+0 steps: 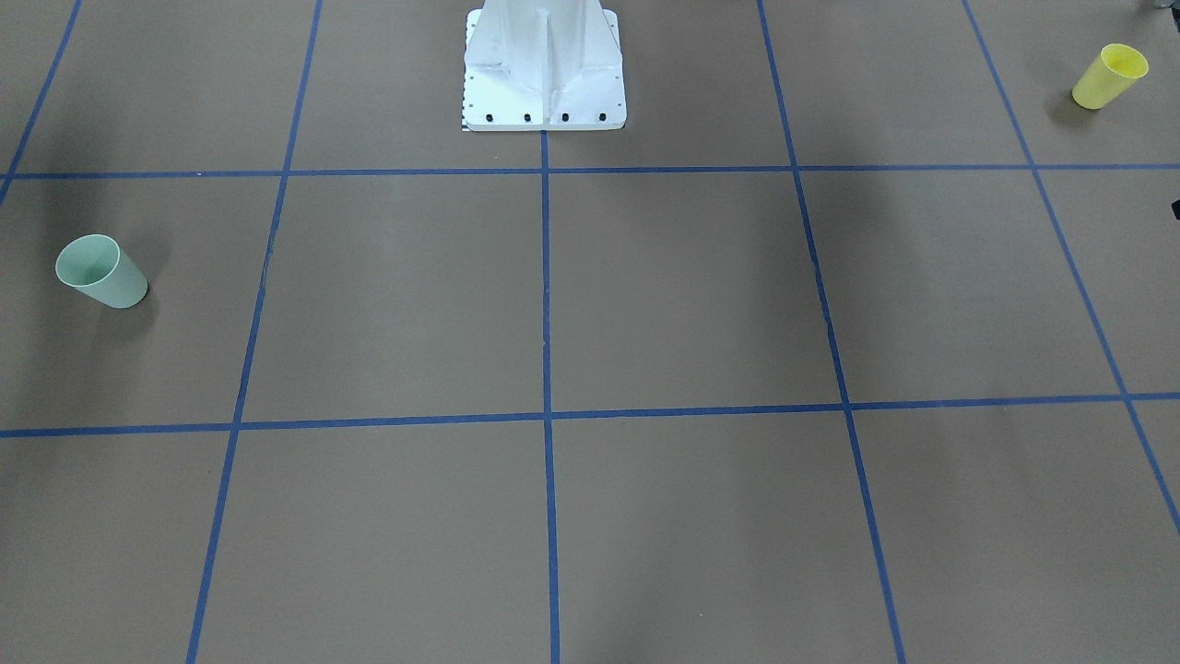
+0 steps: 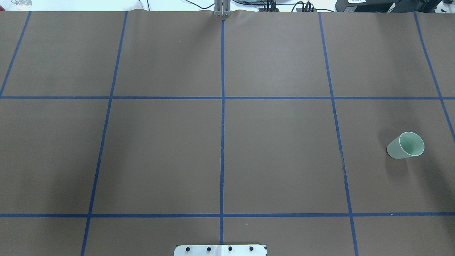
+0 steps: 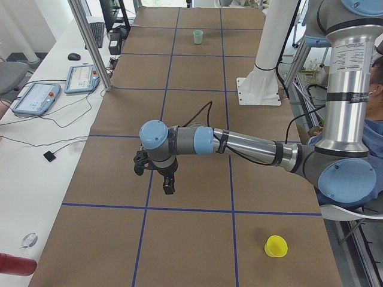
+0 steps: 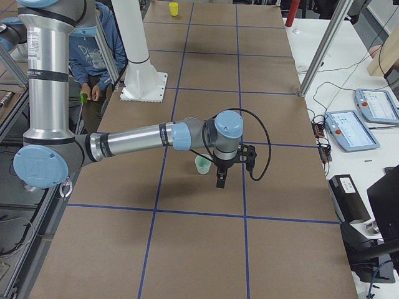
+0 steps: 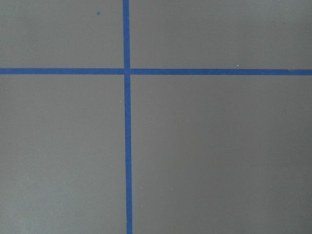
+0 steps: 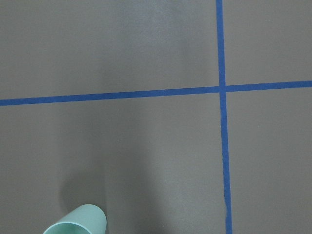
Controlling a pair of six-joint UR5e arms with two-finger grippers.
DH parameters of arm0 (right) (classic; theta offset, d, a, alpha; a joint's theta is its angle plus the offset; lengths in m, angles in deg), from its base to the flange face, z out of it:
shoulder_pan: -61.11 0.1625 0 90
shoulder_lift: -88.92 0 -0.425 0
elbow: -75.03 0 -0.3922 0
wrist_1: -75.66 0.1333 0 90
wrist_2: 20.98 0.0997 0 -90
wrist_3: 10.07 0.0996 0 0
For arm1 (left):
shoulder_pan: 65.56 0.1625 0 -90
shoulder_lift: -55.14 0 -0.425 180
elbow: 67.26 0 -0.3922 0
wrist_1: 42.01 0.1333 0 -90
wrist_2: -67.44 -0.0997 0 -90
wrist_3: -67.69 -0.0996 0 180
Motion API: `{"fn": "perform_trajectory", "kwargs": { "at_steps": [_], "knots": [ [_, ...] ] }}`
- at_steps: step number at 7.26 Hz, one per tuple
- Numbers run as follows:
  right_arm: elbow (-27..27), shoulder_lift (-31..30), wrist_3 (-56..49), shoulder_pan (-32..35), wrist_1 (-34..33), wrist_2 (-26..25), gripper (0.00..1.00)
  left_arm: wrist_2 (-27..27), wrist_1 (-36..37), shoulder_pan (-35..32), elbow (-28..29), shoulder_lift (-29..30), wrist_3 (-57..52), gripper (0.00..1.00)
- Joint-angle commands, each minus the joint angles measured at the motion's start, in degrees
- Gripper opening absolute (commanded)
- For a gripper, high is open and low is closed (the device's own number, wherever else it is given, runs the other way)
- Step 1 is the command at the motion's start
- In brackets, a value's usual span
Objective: Transfer and stack yellow cup on green cup
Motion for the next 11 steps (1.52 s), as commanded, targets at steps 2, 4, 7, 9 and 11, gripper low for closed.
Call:
{"fn": "perform_trajectory", "kwargs": {
  "at_steps": [2, 4, 7, 9, 11],
  "knots": [
    [0.0, -1.0, 0.0, 0.7, 0.0, 0.1, 1.00, 0.0, -1.8, -2.7, -1.1, -2.0, -0.4, 1.00],
    [0.1, -1.0, 0.0, 0.7, 0.0, 0.0, 1.00, 0.0, -2.5, -2.7, -1.8, -2.2, 0.0, 1.00],
    [0.5, -0.9, 0.0, 0.7, 0.0, 0.0, 1.00, 0.3, -2.6, -2.5, -2.6, -2.6, 0.1, 1.00],
    [0.4, -0.6, 0.1, 0.7, 0.0, 0.0, 1.00, 0.2, -2.6, -2.5, -3.3, -2.6, 0.1, 1.00],
    [0.5, -0.5, 0.1, 0.7, 0.0, 0.0, 1.00, 0.0, -8.6, -1.9, -3.5, -3.0, -0.1, 1.00]
  ]
}}
